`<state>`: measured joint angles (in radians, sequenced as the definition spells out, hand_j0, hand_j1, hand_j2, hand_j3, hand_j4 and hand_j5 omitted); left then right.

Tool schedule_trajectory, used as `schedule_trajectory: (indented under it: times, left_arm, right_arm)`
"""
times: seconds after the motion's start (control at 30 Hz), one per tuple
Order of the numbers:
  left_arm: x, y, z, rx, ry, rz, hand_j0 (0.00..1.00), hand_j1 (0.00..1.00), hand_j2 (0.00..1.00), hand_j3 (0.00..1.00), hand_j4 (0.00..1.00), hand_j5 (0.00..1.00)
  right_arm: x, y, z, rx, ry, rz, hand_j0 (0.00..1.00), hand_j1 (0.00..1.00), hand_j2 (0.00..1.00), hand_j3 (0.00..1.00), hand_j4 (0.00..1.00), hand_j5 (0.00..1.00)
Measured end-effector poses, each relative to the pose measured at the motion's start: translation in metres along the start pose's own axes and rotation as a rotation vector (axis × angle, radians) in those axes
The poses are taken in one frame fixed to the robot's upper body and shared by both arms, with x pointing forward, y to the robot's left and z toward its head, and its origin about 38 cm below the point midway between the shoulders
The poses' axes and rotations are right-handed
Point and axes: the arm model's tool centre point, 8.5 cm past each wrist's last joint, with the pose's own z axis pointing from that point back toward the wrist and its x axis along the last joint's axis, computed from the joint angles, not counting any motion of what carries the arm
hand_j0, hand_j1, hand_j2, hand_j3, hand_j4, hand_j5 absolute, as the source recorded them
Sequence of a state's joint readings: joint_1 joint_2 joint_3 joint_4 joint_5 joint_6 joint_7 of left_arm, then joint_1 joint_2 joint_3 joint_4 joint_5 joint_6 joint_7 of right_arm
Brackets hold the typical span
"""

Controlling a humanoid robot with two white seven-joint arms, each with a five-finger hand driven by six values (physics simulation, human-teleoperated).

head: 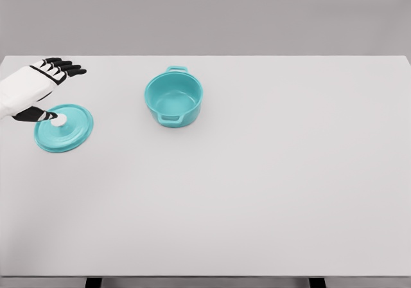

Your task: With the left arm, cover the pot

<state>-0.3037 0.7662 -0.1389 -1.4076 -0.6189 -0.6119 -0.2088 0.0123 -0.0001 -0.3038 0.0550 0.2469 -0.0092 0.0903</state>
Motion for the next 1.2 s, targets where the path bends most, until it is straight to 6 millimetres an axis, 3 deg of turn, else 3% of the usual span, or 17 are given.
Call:
schedule_trajectory:
  times: [0.23,0.33,0.5,0.63,0.7,0.8,0.87,1.07,1.2]
  left_arm:
    - [-0.003,0.007,-0.001,0.018,0.002,0.006,1.0,1.0,1.0,1.0,1.0,1.0]
    - [-0.01,0.0,0.002,-0.097,0.015,0.019,1.0,1.0,1.0,1.0,1.0,1.0]
    - [-0.028,0.02,0.0,-0.232,0.023,0.047,1.0,1.0,1.0,1.0,1.0,1.0]
    - [-0.041,0.06,-0.022,-0.219,-0.004,0.06,1.0,1.0,1.0,1.0,1.0,1.0]
    - [-0.043,0.052,-0.035,-0.27,-0.015,0.087,1.0,1.0,1.0,1.0,1.0,1.0]
    - [-0.041,0.016,-0.04,-0.358,-0.027,0.148,1.0,1.0,1.0,1.0,1.0,1.0]
    - [-0.04,0.004,-0.04,-0.392,-0.03,0.167,1.0,1.0,1.0,1.0,1.0,1.0]
    - [-0.043,-0.01,-0.036,-0.439,-0.02,0.183,1.0,1.0,1.0,1.0,1.0,1.0]
    - [-0.048,-0.014,-0.032,-0.452,-0.005,0.188,0.87,0.87,0.87,0.87,0.87,0.87]
  right_arm:
    - [0.0,0.0,0.0,0.0,0.0,0.0,1.0,1.0,1.0,1.0,1.0,1.0]
    - [0.0,0.0,0.0,0.0,0.0,0.0,1.0,1.0,1.0,1.0,1.0,1.0]
    - [0.0,0.0,0.0,0.0,0.0,0.0,1.0,1.0,1.0,1.0,1.0,1.0]
    - [0.0,0.0,0.0,0.0,0.0,0.0,1.0,1.0,1.0,1.0,1.0,1.0]
    - [0.0,0.0,0.0,0.0,0.0,0.0,1.0,1.0,1.0,1.0,1.0,1.0]
    - [0.0,0.0,0.0,0.0,0.0,0.0,1.0,1.0,1.0,1.0,1.0,1.0]
    - [0.0,0.0,0.0,0.0,0.0,0.0,1.0,1.0,1.0,1.0,1.0,1.0]
    - [0.0,0.0,0.0,0.0,0.0,0.0,1.0,1.0,1.0,1.0,1.0,1.0]
    - [0.0,0.0,0.0,0.0,-0.001,0.0,1.0,1.0,1.0,1.0,1.0,1.0]
